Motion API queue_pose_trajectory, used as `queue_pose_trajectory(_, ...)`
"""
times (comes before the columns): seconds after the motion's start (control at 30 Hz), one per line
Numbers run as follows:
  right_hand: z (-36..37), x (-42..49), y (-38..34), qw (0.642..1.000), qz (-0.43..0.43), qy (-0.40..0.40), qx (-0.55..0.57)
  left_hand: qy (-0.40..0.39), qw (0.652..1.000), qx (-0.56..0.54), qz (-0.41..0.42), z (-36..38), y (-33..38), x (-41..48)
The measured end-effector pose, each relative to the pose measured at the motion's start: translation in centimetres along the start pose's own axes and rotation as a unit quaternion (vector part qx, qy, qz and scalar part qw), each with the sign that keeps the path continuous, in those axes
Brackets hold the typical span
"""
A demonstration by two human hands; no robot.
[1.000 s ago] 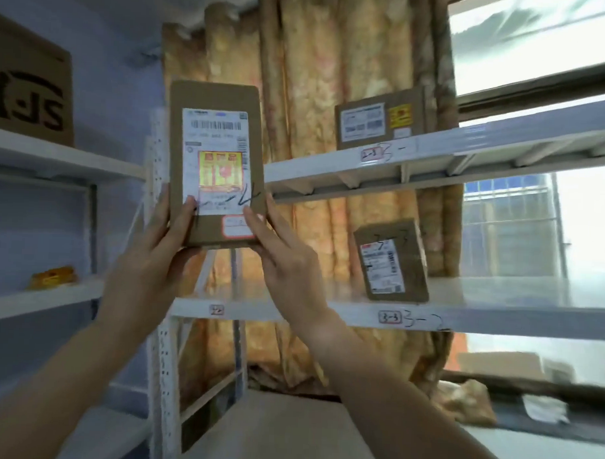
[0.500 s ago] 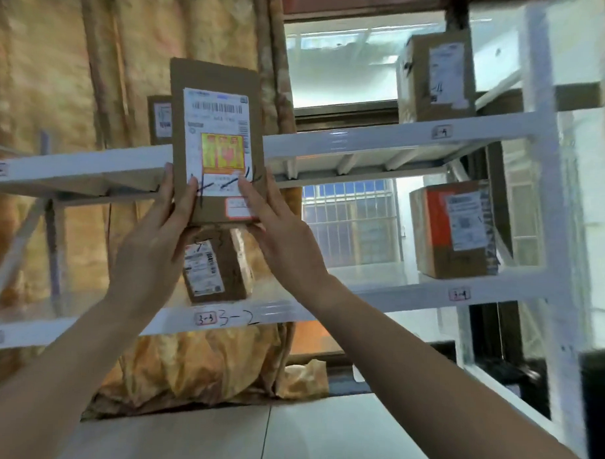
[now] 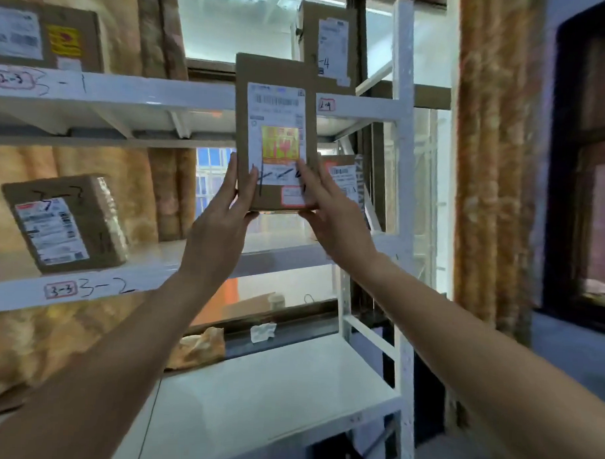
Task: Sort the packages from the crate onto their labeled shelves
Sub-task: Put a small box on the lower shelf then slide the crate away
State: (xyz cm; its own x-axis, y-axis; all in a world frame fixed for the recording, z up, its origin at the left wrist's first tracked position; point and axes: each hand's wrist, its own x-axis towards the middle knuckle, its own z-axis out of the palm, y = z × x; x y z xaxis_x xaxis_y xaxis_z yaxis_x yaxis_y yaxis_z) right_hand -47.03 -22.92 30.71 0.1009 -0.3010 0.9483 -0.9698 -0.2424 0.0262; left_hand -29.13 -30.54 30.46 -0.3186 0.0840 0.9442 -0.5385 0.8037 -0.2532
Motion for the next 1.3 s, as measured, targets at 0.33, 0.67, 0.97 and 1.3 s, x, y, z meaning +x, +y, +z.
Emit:
queue_pose_trajectory(0.33,-4.8,-8.6,1.3,0.997,0.024,-0.001,-0.08,-0.034,0.972,-0.215,-0.088,4.7,8.1,-4.3)
queue_pose_trajectory(0.67,-2.6,-18.7,0.9,0.986,0.094,-0.101,-0.096,-0.109,0.967,-0.219,-0.073,6.8,10.3,-14.4)
queue_pose_trajectory(0.97,1.6,-23.8,5.3,0.975,0.173,-0.139,-0.029,-0.236,0.953,-0.152,-0.116,11.6,11.4,-18.5)
queue_pose_trajectory(1.3,6.1,-25.8,16.0,0.974,0.132,-0.183,-0.026,-0.275,0.949,-0.095,-0.12,22.3,13.1,-20.1)
